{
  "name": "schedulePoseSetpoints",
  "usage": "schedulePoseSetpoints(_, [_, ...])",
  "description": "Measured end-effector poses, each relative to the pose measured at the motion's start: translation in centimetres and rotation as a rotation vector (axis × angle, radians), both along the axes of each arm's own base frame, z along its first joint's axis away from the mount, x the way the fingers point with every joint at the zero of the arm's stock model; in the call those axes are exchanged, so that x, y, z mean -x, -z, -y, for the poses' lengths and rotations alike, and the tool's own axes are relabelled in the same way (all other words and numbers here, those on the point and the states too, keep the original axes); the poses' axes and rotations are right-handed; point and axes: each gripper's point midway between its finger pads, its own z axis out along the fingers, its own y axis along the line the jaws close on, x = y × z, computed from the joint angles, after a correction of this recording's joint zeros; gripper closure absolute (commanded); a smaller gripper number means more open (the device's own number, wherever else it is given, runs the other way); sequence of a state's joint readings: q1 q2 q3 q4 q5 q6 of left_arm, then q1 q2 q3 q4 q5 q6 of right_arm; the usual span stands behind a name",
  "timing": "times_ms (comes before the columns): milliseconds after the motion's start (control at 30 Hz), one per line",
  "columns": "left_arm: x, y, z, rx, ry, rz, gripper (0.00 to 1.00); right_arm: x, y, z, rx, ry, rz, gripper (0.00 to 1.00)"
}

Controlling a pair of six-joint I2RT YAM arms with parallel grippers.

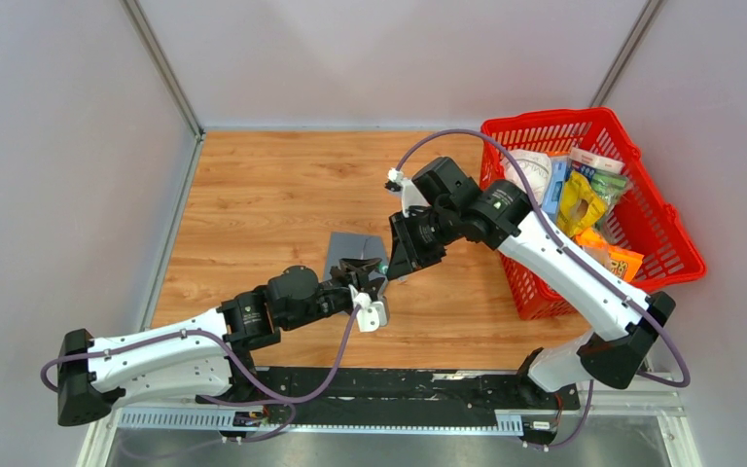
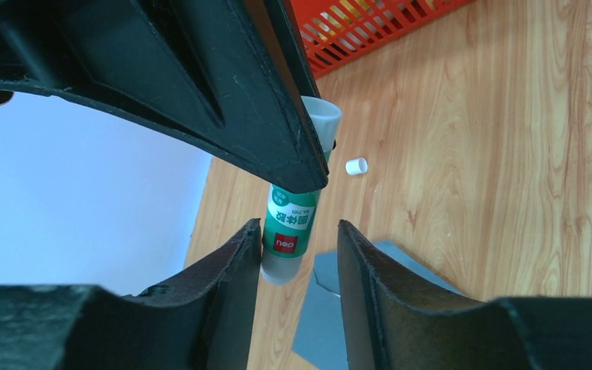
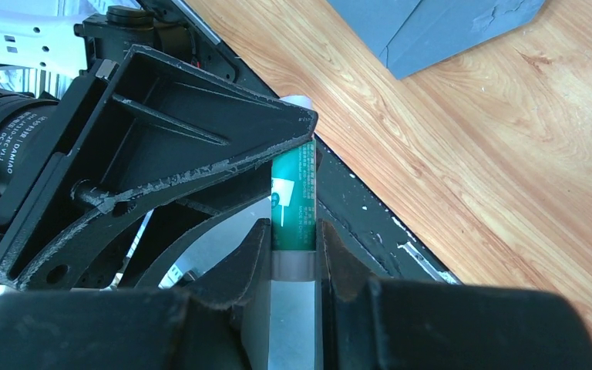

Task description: Place the letter into the envelope and seal it

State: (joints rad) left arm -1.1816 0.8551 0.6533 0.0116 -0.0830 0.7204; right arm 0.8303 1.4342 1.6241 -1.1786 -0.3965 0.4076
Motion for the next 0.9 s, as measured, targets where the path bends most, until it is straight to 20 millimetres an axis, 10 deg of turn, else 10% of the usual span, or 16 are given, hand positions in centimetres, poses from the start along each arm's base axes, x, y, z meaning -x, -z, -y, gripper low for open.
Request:
schedulePoseSetpoints(200, [-0.2, 0.0, 0.0, 0.009, -0.008, -0.005, 0.72, 0.1, 0.1, -0.1, 0.001, 0.000, -0.009, 1.00])
schedulePoseSetpoints(400, [-0.1, 0.3, 0.0, 0.007, -0.010, -0.023, 0.96, -0.1, 0.2, 0.0, 0.009, 0.018, -0.010, 0.71])
schedulePoseSetpoints(900, [-0.5, -0.5, 0.1, 0.127, -0.115, -0.203, 1.00, -1.7, 0.6, -0.7, 0.079, 0.126, 0.142, 0.58])
